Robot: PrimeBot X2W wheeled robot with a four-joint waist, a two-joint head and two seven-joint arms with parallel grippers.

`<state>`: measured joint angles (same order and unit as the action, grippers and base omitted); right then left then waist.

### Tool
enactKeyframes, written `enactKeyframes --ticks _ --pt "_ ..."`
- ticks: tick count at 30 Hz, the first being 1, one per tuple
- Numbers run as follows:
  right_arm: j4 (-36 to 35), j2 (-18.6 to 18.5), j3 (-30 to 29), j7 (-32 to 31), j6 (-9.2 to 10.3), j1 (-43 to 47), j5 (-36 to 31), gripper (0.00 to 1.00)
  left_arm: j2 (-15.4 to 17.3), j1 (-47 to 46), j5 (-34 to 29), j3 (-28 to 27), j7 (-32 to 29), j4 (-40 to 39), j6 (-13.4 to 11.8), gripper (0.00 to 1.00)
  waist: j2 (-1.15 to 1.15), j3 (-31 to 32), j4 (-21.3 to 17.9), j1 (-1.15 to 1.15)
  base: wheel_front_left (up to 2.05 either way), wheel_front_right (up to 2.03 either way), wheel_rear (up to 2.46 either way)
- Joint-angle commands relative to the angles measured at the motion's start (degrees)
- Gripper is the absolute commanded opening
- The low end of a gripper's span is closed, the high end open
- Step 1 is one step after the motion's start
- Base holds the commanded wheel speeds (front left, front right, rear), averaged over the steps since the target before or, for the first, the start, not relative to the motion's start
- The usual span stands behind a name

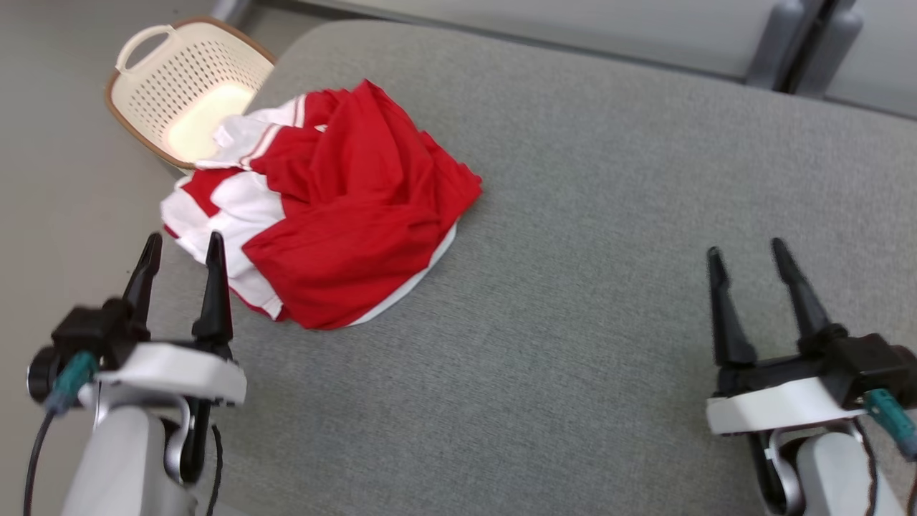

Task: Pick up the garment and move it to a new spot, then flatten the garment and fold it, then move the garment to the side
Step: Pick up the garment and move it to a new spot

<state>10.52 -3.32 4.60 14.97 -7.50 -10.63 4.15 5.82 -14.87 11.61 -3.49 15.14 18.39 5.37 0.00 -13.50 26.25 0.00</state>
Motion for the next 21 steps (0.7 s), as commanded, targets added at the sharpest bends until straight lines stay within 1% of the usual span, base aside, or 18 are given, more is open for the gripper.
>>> enactKeyframes --ticks 1,5,10,11,15,17,20,21 --pt "-0.59 -0.81 -1.31 0.35 0.02 -0.74 -0.67 1.00 1.24 -3.52 0.62 0.95 -0.27 2.51 0.81 1.00 0.00 -3.74 -2.37 0.00 0.00 0.00 0.00" --pt "-1.71 -1.31 -3.51 0.33 0.02 -1.58 -1.98 1.00 5.53 -11.49 0.34 5.54 -4.22 9.69 1.96 1.00 0.00 -6.82 -3.88 0.00 0.00 0.00 0.00" --pt "-2.38 -1.27 -3.05 0.31 0.01 -2.58 -2.50 1.00 8.87 -20.43 2.07 9.39 -8.85 16.74 2.12 1.00 0.00 -9.39 -6.15 0.00 0.00 0.00 0.00" --pt "-2.49 -1.14 -2.72 0.30 0.01 -2.78 -2.45 1.00 10.09 -23.00 3.00 10.98 -10.34 19.31 2.09 1.00 0.00 -10.19 -7.15 0.00 0.00 0.00 0.00" --pt "-2.70 -0.85 -1.87 0.31 0.01 -3.36 -2.81 1.00 12.61 -27.09 4.79 13.45 -13.16 24.64 2.10 1.00 0.00 -11.43 -9.03 0.00 0.00 0.00 0.00" --pt "-2.80 -0.79 -1.52 0.31 0.01 -3.52 -2.86 1.00 13.36 -28.18 5.44 14.58 -14.09 26.97 2.11 1.00 0.00 -11.90 -9.90 0.00 0.00 0.00 0.00" --pt "-2.91 -0.70 -1.71 0.31 0.02 -3.53 -2.96 1.00 14.64 -29.53 6.33 16.21 -14.19 29.60 2.11 1.00 0.00 -12.42 -10.70 0.00 0.00 0.00 0.00" --pt "-2.93 -0.67 -1.75 0.32 0.02 -3.49 -2.92 1.00 14.84 -29.80 6.63 16.70 -13.90 30.14 2.11 0.02 0.00 -12.46 -10.87 0.00 0.00 0.00 0.00"
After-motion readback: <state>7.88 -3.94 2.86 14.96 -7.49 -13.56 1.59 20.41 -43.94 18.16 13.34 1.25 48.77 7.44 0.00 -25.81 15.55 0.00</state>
